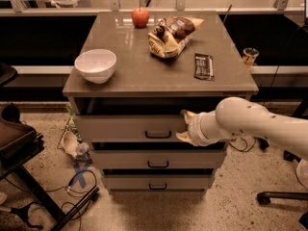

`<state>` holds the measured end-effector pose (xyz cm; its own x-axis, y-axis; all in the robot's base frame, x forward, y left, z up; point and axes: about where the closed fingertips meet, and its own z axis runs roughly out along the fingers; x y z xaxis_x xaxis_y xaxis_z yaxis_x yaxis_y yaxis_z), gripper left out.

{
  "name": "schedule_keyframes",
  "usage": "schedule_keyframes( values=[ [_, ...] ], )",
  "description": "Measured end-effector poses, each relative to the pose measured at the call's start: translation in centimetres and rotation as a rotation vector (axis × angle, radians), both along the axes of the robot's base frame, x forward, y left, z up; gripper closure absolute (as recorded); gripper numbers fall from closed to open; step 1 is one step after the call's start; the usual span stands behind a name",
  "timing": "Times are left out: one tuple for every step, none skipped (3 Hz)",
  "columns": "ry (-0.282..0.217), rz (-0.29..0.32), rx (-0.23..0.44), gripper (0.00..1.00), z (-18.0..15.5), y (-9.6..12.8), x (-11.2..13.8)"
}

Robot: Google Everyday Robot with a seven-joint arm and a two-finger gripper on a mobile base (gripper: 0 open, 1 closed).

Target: Open top drawer

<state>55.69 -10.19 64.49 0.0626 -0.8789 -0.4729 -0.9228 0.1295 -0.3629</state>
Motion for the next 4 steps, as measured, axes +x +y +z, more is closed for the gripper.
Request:
schedule_keyframes(
  values=[
    [0.000,0.000,0.000,0.75,0.01,0.00,0.00],
    [0.000,0.000,0.000,0.51,0.03,0.00,0.00],
    [0.000,0.000,0.000,0.28,0.04,0.01,0.00],
    [0.000,0.000,0.000,0.05,0.05,0.01,0.00]
  ],
)
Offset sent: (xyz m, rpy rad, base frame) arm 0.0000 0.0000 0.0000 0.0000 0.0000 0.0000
